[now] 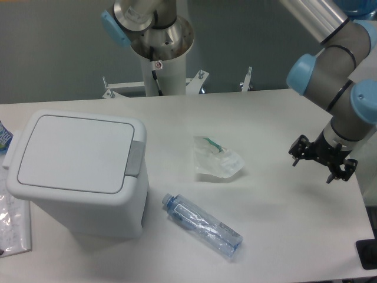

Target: Open the trash can

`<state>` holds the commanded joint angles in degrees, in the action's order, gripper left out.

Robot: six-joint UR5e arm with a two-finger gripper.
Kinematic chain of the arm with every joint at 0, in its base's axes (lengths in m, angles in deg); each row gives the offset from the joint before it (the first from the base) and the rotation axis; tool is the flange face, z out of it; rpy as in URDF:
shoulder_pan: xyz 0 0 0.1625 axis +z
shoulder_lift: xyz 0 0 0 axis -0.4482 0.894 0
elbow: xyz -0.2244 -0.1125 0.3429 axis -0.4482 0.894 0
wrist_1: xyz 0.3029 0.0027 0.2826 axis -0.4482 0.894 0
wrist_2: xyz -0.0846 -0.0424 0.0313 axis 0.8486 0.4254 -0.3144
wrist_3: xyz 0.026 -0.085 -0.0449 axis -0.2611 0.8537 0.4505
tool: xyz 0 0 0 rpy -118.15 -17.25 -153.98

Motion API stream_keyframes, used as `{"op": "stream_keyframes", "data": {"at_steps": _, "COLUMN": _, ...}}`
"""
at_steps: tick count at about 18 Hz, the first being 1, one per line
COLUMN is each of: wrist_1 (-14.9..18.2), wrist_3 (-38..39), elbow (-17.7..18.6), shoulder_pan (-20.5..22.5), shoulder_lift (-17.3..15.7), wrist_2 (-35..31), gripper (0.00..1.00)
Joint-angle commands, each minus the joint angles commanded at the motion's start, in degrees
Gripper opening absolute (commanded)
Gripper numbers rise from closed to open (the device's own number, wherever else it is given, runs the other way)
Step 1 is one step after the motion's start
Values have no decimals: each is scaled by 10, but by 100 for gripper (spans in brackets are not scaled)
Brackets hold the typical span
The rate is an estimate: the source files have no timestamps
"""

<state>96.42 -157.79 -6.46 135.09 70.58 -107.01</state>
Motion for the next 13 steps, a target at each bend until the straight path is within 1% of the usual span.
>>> {"op": "stream_keyframes", "data": {"at_steps": 2, "wrist_1": 0, "wrist_3": 33, "elbow": -2, "shoulder_pan": -1, "shoulder_lift": -1, "wrist_2": 18, "gripper": 100}}
{"op": "stream_keyframes", "data": {"at_steps": 4, "wrist_1": 1, "wrist_3": 69, "elbow": -19, "shoulder_pan": -13, "shoulder_lift": 1, "wrist_2": 31, "gripper": 100}}
{"op": "stream_keyframes", "data": {"at_steps": 9, "wrist_1": 3, "wrist_3": 152, "elbow": -39, "shoulder_pan": -43, "shoulder_lift": 0, "wrist_2": 34, "gripper": 100}}
{"op": "stream_keyframes", "data": {"at_steps": 11, "wrist_1": 4, "wrist_3": 169, "elbow": -44, "shoulder_pan": -54, "shoulder_lift": -3, "wrist_2": 34, "gripper": 100}}
{"op": "stream_keyframes", "data": {"at_steps": 13, "wrist_1": 4, "wrist_3": 179, "elbow": -44, "shoulder_pan": -67, "shoulder_lift": -14, "wrist_2": 34, "gripper": 100}}
